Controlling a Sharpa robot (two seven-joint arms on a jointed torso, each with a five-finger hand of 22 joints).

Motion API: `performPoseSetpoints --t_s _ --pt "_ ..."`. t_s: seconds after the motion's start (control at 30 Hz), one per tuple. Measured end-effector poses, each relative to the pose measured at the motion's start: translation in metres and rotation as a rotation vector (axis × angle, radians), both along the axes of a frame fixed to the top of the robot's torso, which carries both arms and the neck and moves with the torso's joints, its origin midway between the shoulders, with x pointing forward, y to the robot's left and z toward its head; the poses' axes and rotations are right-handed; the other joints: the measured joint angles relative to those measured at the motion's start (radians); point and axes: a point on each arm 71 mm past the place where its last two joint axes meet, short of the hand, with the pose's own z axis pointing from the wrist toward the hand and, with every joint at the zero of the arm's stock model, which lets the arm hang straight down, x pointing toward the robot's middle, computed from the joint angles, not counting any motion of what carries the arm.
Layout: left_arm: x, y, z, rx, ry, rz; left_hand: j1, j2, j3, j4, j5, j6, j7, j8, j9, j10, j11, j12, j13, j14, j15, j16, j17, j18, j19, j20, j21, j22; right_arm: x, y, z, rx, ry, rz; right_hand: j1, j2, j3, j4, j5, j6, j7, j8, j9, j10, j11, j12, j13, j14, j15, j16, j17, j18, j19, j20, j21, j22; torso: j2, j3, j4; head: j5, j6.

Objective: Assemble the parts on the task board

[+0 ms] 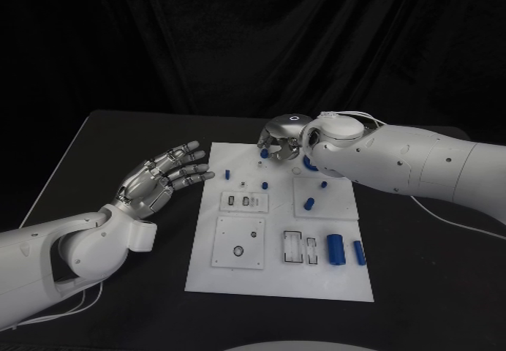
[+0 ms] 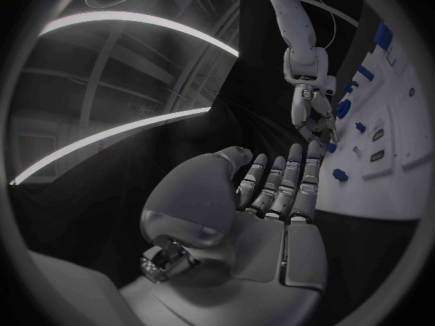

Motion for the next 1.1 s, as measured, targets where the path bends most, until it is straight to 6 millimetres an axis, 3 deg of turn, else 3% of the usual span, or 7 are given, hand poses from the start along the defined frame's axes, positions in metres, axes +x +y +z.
performPoseSetpoints --t_s 0.3,0.67,0.9,0.97,1.0,1.03,1.1 --pt "0.001 0.001 0.0 0.0 0.0 0.002 0.0 0.0 0.0 0.0 0.0 0.0 0.0 0.0 0.0 0.0 0.0 0.0 0.0 -0.004 0.004 0.0 -0.001 0.0 0.0 0.0 0.0 0.0 0.001 -0.006 -0.002 -0.006 0.012 -0.014 -0.005 0.005 -0.06 -0.016 -0.043 -0.177 -0.025 -0.003 -0.058 -0.155 0.002 0.01 0.018 -0.062 0.002 -0.026 -0.049 0.016 -0.048 -0.002 -0.058 -0.062 0.0 -0.0001 0.0013 -0.001 0.0" --pt "-0.001 0.008 0.0 0.002 0.001 0.014 0.0 0.0 0.003 -0.003 0.0 0.0 0.0 0.0 0.0 0.0 0.0 0.0 0.0 -0.004 0.004 0.0 -0.001 0.0 0.0 0.0 0.0 0.0 -0.001 -0.049 0.026 0.047 -0.046 -0.048 0.013 0.024 -0.073 -0.028 -0.015 -0.083 0.017 0.031 -0.048 -0.133 0.0 0.097 0.055 -0.066 -0.002 -0.025 -0.054 0.016 -0.048 -0.002 -0.063 -0.05 0.0 0.0 -0.0006 0.007 0.004" --pt "-0.002 0.009 0.001 0.001 0.002 0.017 0.0 0.0 0.006 0.0 0.0 0.0 0.0 0.0 0.0 0.0 0.0 0.0 0.0 -0.007 0.0 0.0 -0.001 0.0 0.0 0.0 0.0 0.0 -0.019 -0.084 0.051 0.094 -0.077 -0.064 0.013 0.034 -0.071 -0.018 0.001 -0.039 0.03 0.044 -0.047 0.024 -0.021 0.227 0.107 -0.059 0.005 -0.009 -0.037 0.016 -0.032 0.0 -0.045 -0.009 -0.001 0.0002 -0.0028 0.009 0.0" --pt "-0.002 0.009 0.001 0.0 0.003 0.017 0.0 0.0 0.006 0.0 0.0 0.0 0.0 0.0 0.0 0.0 0.0 0.0 0.0 -0.007 0.0 0.0 -0.001 0.0 0.0 0.0 0.0 0.0 -0.024 -0.091 0.054 0.106 -0.074 -0.068 0.013 0.034 -0.089 -0.017 0.007 -0.019 0.018 0.047 -0.052 0.082 -0.057 0.429 0.235 -0.068 -0.022 -0.012 -0.046 0.016 -0.034 -0.016 -0.043 -0.006 -0.002 0.0001 -0.0041 0.008 -0.004" --pt "-0.002 0.009 0.001 0.0 0.003 0.017 0.0 0.0 0.006 0.0 0.0 0.0 0.0 0.0 0.0 0.0 0.0 0.0 0.0 -0.007 0.0 0.0 -0.001 0.0 0.0 0.0 0.0 0.0 -0.026 -0.094 0.054 0.109 -0.07 -0.072 0.013 0.034 -0.089 -0.017 0.012 -0.009 0.0 0.047 -0.058 -0.002 -0.06 0.598 0.368 -0.064 -0.034 -0.012 -0.044 0.016 -0.033 -0.024 -0.043 -0.001 -0.002 0.0 -0.0046 0.007 -0.005" --pt "-0.002 0.009 0.001 0.0 0.003 0.017 0.0 0.0 0.006 0.0 0.0 0.0 0.0 0.0 0.0 0.0 0.0 0.0 0.0 -0.007 0.0 0.0 -0.001 0.0 0.0 0.0 0.0 0.0 -0.028 -0.097 0.054 0.112 -0.066 -0.077 0.003 0.034 -0.099 -0.006 0.01 -0.009 0.0 0.043 -0.062 -0.023 -0.069 0.707 0.437 -0.049 -0.032 0.011 -0.005 0.016 -0.022 -0.03 -0.036 0.021 -0.002 -0.0002 -0.0052 0.007 -0.005" --pt "-0.002 0.009 0.001 -0.001 0.003 0.017 0.0 0.0 0.006 0.0 0.0 0.0 0.0 0.0 0.0 0.0 0.0 0.0 0.0 -0.007 0.0 0.0 -0.001 0.0 0.0 0.0 0.0 0.0 -0.029 -0.104 0.053 0.116 -0.053 -0.097 -0.06 0.034 -0.13 0.038 -0.021 -0.006 0.003 0.039 -0.066 0.122 -0.084 1.037 0.767 0.099 -0.032 0.302 0.448 -0.018 0.072 -0.032 0.075 0.183 -0.003 -0.0009 -0.0063 0.007 -0.007"
